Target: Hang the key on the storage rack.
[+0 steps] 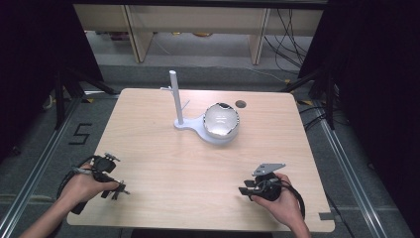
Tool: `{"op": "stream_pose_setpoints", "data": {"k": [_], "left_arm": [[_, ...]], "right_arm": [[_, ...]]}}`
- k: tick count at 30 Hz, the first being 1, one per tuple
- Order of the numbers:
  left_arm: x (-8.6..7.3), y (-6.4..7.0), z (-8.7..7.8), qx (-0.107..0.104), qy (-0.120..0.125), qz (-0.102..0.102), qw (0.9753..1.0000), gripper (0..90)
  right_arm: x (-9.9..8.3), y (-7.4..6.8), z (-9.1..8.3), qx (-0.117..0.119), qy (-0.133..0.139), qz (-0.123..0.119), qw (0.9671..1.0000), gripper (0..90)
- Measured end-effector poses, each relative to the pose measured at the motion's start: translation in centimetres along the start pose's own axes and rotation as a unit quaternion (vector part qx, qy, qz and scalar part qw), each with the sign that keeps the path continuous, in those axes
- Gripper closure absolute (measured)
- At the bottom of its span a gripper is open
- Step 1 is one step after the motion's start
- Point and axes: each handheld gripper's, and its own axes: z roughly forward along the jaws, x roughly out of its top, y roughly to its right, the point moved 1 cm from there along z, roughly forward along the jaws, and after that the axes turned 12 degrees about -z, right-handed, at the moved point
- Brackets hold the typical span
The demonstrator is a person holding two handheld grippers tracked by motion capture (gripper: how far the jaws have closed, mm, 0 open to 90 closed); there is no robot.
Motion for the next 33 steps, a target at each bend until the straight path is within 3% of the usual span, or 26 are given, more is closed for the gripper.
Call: {"op": "stream_pose_setpoints", "data": {"k": [7,8,9,10,11,12,13,15,16,22,24,26,28,31,33], "left_arm": [[0.9,0.2,0.7,0.024,-0.037,-0.007,0.9990,42.4],[1.1,0.5,1.0,0.020,-0.040,-0.039,0.9982,42.1],[1.2,0.5,1.1,0.024,-0.041,-0.049,0.9977,41.7],[1.4,0.4,1.2,0.029,-0.042,-0.043,0.9978,41.6],[1.4,0.4,1.2,0.029,-0.042,-0.043,0.9978,41.5],[1.5,0.4,1.3,0.030,-0.046,-0.053,0.9971,41.4],[1.6,0.3,1.3,0.033,-0.047,-0.047,0.9972,41.0],[1.6,0.3,1.4,0.037,-0.051,-0.044,0.9970,40.7],[1.6,0.4,1.5,0.039,-0.053,-0.057,0.9962,40.4],[1.7,0.3,2.0,0.045,-0.067,-0.056,0.9952,39.7],[1.8,0.6,2.1,0.043,-0.067,-0.069,0.9944,39.5],[1.9,0.5,2.3,0.043,-0.067,-0.059,0.9951,39.5],[2.0,0.6,2.3,0.045,-0.072,-0.070,0.9939,39.3],[2.0,0.5,2.4,0.051,-0.071,-0.066,0.9940,39.3],[2.0,0.5,2.6,0.051,-0.083,-0.066,0.9931,40.3]], "right_arm": [[-0.1,0.1,0.0,0.002,-0.005,-0.001,1.0000,62.5],[-0.2,0.1,0.1,0.000,-0.006,-0.006,1.0000,62.4],[-0.2,0.1,0.1,-0.001,-0.009,-0.010,0.9999,62.4],[-0.1,-0.2,0.0,0.007,-0.013,0.009,0.9999,62.4],[-0.1,-0.2,0.0,0.007,-0.013,0.009,0.9999,62.4],[-0.1,0.0,0.0,0.004,-0.011,-0.001,0.9999,62.4],[-0.2,0.1,0.2,-0.003,-0.002,-0.010,0.9999,62.4],[-0.1,0.0,0.1,0.001,-0.005,0.002,1.0000,62.4],[-0.1,0.1,0.0,0.003,-0.011,0.000,0.9999,62.4],[-0.2,-0.1,0.2,0.005,-0.007,0.001,1.0000,62.3],[-0.1,-0.1,0.3,0.006,-0.007,0.002,1.0000,62.3],[-0.2,-0.1,0.3,0.005,-0.007,0.001,1.0000,62.3],[-0.2,0.0,0.2,0.005,-0.007,0.000,1.0000,62.3],[-0.3,0.1,0.3,0.000,-0.005,-0.010,0.9999,62.3],[-0.3,0.1,0.3,0.001,-0.005,-0.011,0.9999,62.3]]}}
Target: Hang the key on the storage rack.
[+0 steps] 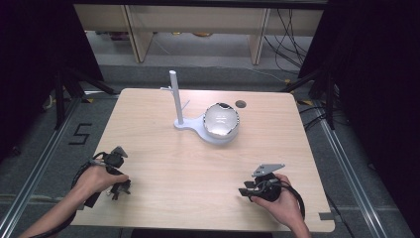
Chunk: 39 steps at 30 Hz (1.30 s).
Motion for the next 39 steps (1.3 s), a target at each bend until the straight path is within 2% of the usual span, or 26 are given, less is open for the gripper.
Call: {"op": "stream_pose_setpoints", "data": {"k": [3,4,7,10,11,12,13,15,16,17,19,22,23,26,27,28,29,35,36,37,38,39], "left_arm": [[-0.1,-0.1,0.3,0.000,-0.004,0.006,1.0000,42.6],[-0.2,-0.2,0.1,0.000,-0.009,0.021,0.9997,46.0],[-0.3,-0.4,-0.1,0.001,-0.018,0.038,0.9991,52.7],[-0.4,-0.4,-0.1,-0.002,-0.015,0.044,0.9989,60.5],[-0.5,-0.5,-0.1,-0.002,-0.016,0.053,0.9985,60.5],[-0.6,-0.5,0.0,-0.006,-0.007,0.064,0.9979,64.4],[-0.6,-0.6,-0.1,-0.001,-0.013,0.075,0.9971,65.0],[-0.6,-0.5,-0.2,-0.001,-0.017,0.080,0.9966,66.0],[-0.6,-0.5,-0.1,-0.002,-0.011,0.085,0.9963,66.1],[-0.6,-0.5,-0.2,0.000,-0.020,0.093,0.9955,66.0],[-0.7,-0.5,0.0,-0.009,-0.013,0.092,0.9956,65.2],[-0.8,-0.6,-0.1,-0.009,-0.016,0.101,0.9948,58.7],[-1.0,-0.6,-0.1,-0.015,-0.006,0.098,0.9951,57.0],[-1.1,-0.8,-0.3,-0.014,-0.002,0.102,0.9946,55.0],[-1.2,-0.8,-0.4,-0.017,0.002,0.097,0.9951,55.0],[-1.2,-0.8,-0.5,-0.012,-0.015,0.098,0.9950,54.4],[-1.3,-0.9,-0.4,-0.013,-0.012,0.096,0.9952,54.5],[-1.2,-1.0,0.0,-0.006,-0.021,0.100,0.9947,59.7],[-1.1,-1.1,-0.1,-0.007,-0.026,0.111,0.9934,62.1],[-1.1,-1.1,-0.1,-0.007,-0.026,0.111,0.9934,64.7],[-1.1,-1.2,0.0,-0.005,-0.028,0.124,0.9919,64.7],[-1.0,-1.2,0.0,-0.010,-0.030,0.128,0.9913,66.4]], "right_arm": [[0.0,0.0,-0.1,0.002,-0.004,-0.001,1.0000,62.2],[0.1,0.0,-0.1,0.004,-0.008,0.001,1.0000,62.2],[0.1,-0.1,-0.2,0.006,-0.009,0.008,0.9999,62.2],[0.1,-0.2,-0.2,0.006,-0.009,0.009,0.9999,62.2],[0.1,-0.1,-0.2,0.006,-0.010,0.007,0.9999,62.2],[0.1,-0.2,-0.1,0.007,-0.011,0.007,0.9999,62.2],[0.1,-0.2,0.0,0.006,-0.004,0.010,0.9999,62.2],[0.1,-0.2,0.0,0.006,-0.005,0.010,0.9999,62.1],[0.1,-0.2,0.0,0.006,-0.004,0.011,0.9999,62.1],[0.1,-0.2,-0.2,0.007,-0.011,0.008,0.9999,62.0],[0.1,-0.1,-0.1,0.007,-0.009,0.007,0.9999,61.9],[0.1,-0.2,0.0,0.007,-0.006,0.009,0.9999,61.8],[0.1,-0.1,-0.1,0.008,-0.010,0.007,0.9999,61.7],[0.0,-0.2,0.0,0.006,-0.006,0.010,0.9999,61.7],[0.1,-0.2,-0.1,0.006,-0.008,0.008,0.9999,61.6],[0.1,-0.2,0.0,0.006,-0.005,0.010,0.9999,61.6],[0.1,-0.2,-0.1,0.008,-0.012,0.009,0.9999,61.6],[0.1,-0.2,-0.1,0.009,-0.011,0.006,0.9999,61.5],[0.1,-0.2,-0.1,0.009,-0.012,0.009,0.9999,61.5],[0.1,-0.2,-0.1,0.009,-0.012,0.009,0.9999,61.5],[0.1,-0.2,-0.1,0.008,-0.011,0.008,0.9999,61.5],[0.1,-0.2,-0.1,0.010,-0.012,0.006,0.9999,61.5]]}}
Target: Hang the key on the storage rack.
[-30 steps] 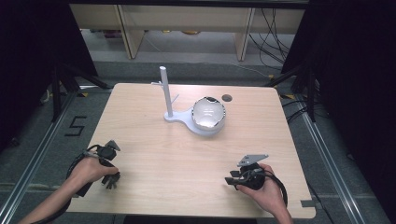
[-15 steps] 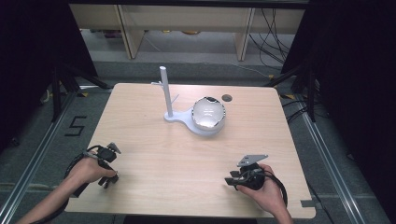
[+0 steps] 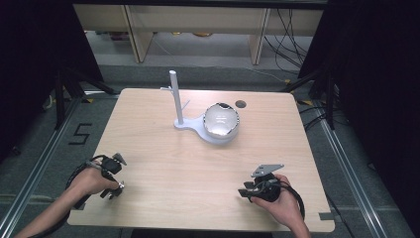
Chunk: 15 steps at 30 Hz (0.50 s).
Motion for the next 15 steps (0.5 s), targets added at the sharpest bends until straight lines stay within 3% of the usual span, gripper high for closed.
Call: {"op": "stream_pose_setpoints", "data": {"k": [4,15], "left_arm": [[0.22,-0.21,-0.03,-0.001,-0.010,0.020,0.9997,66.6],[0.51,-0.32,0.01,-0.006,-0.008,0.008,0.9999,58.6]], "right_arm": [[-0.03,-0.11,0.08,-0.001,0.004,0.004,1.0000,61.5],[-0.06,-0.05,0.17,-0.002,0.003,0.006,1.0000,60.9]]}}
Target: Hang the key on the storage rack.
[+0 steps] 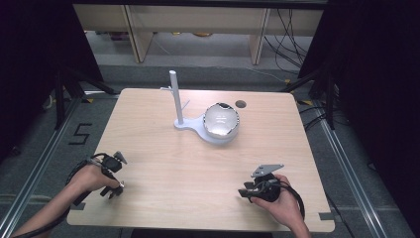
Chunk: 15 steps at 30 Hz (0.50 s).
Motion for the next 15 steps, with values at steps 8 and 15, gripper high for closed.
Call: {"op": "stream_pose_setpoints", "data": {"k": [8,15], "left_arm": [[-0.19,0.02,0.02,0.010,0.008,0.039,0.9992,66.5],[-0.66,0.02,0.01,0.003,0.015,0.040,0.9991,66.7]], "right_arm": [[-0.08,0.03,0.09,-0.002,0.001,-0.010,1.0000,60.6],[0.00,-0.08,-0.02,0.004,-0.001,0.002,1.0000,60.7]]}}
